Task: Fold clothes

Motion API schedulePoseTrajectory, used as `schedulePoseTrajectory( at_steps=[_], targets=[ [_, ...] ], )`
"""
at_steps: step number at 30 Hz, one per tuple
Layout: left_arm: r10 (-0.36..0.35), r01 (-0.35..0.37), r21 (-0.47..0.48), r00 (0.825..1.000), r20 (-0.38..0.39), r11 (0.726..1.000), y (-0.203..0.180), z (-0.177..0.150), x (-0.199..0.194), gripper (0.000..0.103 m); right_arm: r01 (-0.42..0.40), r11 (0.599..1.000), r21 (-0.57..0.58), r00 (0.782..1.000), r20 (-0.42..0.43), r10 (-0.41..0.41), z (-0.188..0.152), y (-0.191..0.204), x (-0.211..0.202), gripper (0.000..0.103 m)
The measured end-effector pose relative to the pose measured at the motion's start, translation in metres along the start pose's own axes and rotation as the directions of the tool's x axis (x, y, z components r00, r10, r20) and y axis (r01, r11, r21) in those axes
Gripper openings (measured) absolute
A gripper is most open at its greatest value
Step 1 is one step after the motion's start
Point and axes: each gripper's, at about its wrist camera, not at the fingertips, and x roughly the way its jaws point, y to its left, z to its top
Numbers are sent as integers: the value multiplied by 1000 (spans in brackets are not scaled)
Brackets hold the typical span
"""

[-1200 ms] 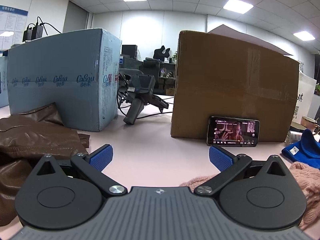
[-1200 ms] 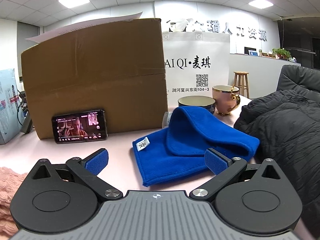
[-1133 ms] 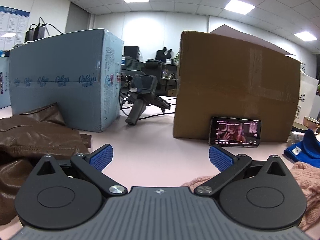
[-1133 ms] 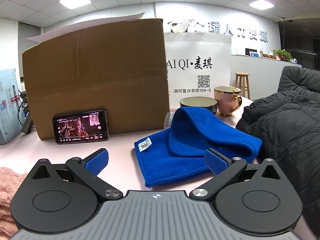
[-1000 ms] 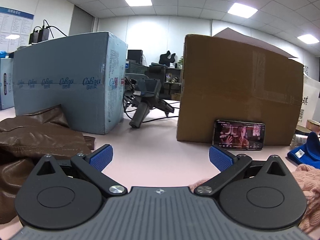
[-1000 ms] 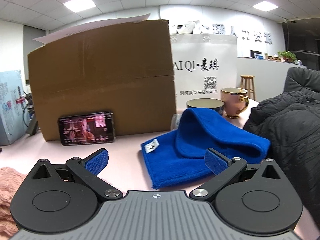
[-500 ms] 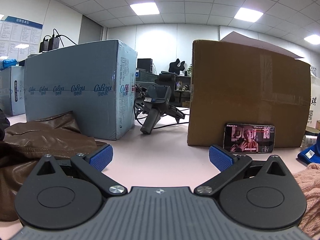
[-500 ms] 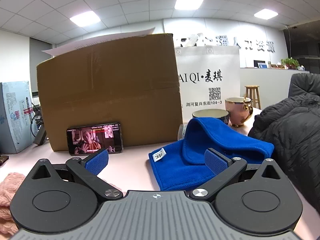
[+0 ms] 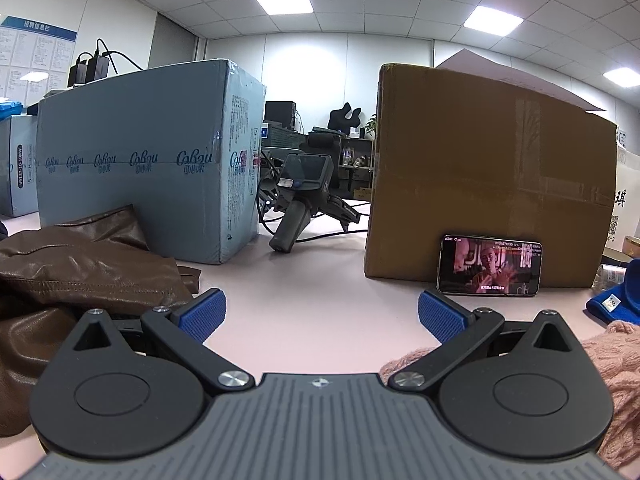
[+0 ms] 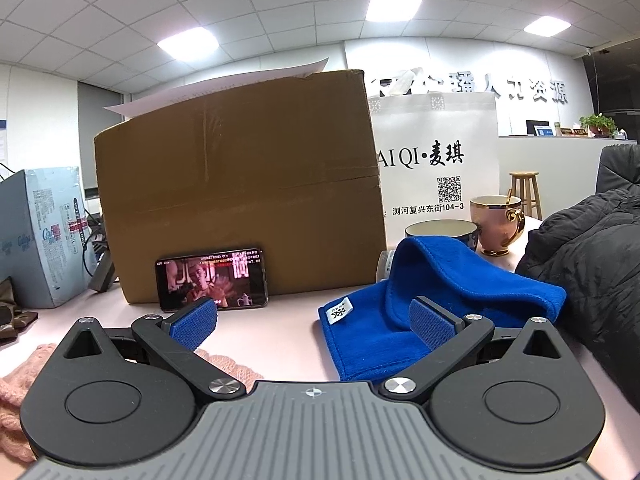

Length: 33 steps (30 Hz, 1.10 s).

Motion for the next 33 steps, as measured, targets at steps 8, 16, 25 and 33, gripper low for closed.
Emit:
schedulePoseTrajectory(
  at_steps=[8,16,25,33],
  targets=[
    [-5,5,-9,1000,-16,1000,2,0,3,103,-5,1000,15,1000,-24,6,-1,0,4,103],
    [-14,14,-9,1000,-16,1000,2,0,2,103,-10,1000,21,999,-33,11,-2,-3,2,103],
    [-25,25,-11,999,-20,1000,1,0,2,103,-8,1000,23,999,-41,9,-1,-4,4,103],
    [-29,29,-14,999,-25,999,2,0,3,103,-9,1000,23,999,-38,9,0,-3,6,103]
  ],
)
